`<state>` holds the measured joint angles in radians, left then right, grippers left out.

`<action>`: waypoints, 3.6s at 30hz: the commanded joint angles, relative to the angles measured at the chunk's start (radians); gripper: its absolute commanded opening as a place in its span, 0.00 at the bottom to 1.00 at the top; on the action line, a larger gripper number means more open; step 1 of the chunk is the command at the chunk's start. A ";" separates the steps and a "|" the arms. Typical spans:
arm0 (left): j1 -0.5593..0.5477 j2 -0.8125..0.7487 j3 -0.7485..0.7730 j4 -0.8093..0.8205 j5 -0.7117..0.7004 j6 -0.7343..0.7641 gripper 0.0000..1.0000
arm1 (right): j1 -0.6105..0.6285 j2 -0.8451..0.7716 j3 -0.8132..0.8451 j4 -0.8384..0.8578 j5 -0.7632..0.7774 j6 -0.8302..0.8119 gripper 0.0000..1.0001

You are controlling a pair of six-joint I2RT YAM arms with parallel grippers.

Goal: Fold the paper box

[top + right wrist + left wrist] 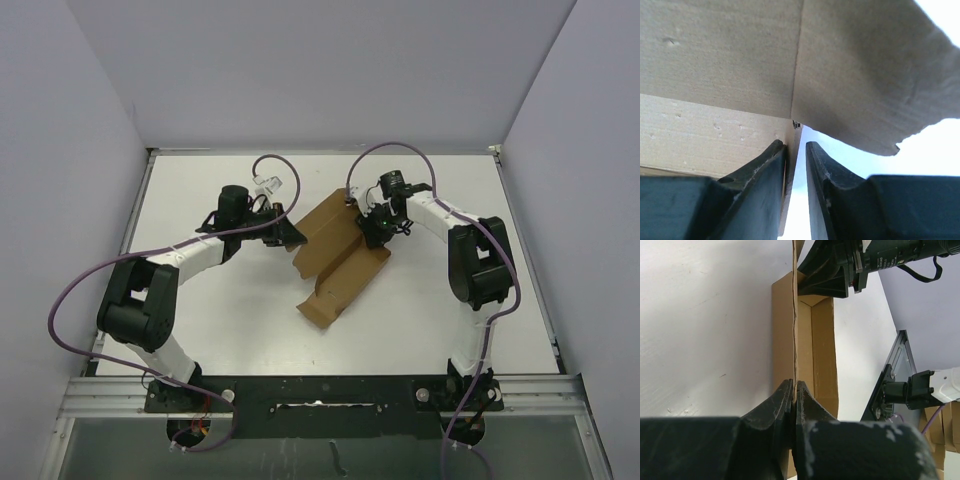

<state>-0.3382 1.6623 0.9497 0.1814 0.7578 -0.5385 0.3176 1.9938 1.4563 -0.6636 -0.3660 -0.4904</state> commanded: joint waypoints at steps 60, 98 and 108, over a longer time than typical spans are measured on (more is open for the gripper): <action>0.016 0.023 0.050 0.069 0.087 0.007 0.00 | -0.089 -0.236 -0.167 0.163 -0.220 -0.011 0.57; -0.004 0.037 0.081 0.018 0.103 0.049 0.00 | 0.009 -0.113 -0.189 0.280 0.127 0.025 0.04; 0.000 0.025 0.089 -0.010 0.121 0.104 0.00 | -0.032 -0.221 -0.207 0.230 -0.100 -0.026 0.47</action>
<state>-0.3408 1.6852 0.9798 0.1715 0.8394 -0.4995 0.3130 1.8885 1.2289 -0.4221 -0.3294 -0.4702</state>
